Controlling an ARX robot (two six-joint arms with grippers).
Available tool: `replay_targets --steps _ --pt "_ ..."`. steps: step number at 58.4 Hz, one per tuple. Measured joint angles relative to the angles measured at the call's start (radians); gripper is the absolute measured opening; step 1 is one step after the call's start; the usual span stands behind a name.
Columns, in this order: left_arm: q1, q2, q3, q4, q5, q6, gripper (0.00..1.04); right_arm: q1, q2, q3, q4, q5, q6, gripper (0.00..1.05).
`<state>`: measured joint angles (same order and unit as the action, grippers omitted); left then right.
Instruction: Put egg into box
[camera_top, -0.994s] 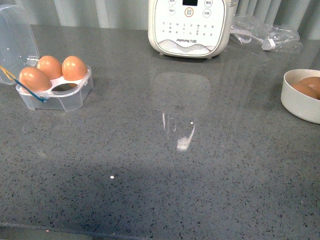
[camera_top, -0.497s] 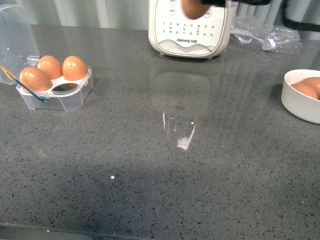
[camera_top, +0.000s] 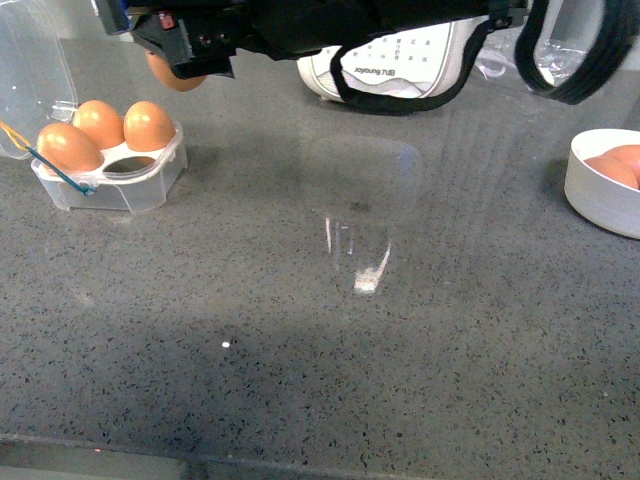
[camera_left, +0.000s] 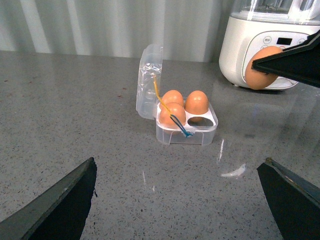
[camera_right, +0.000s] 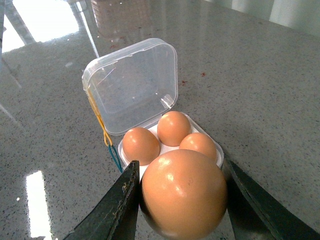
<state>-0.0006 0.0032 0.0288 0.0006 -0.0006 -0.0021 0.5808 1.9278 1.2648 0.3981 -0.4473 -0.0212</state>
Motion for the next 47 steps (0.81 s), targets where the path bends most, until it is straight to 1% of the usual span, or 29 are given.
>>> replay_targets --steps 9,22,47 --pt "0.000 0.000 0.000 0.000 0.000 0.000 0.98 0.032 0.072 0.085 -0.024 0.000 0.003 0.42" --pt "0.000 0.000 0.000 0.000 0.000 0.000 0.98 0.050 0.143 0.166 -0.050 0.008 0.010 0.42" --pt "0.000 0.000 0.000 0.000 0.000 0.000 0.98 0.054 0.178 0.176 -0.045 -0.004 0.022 0.42"
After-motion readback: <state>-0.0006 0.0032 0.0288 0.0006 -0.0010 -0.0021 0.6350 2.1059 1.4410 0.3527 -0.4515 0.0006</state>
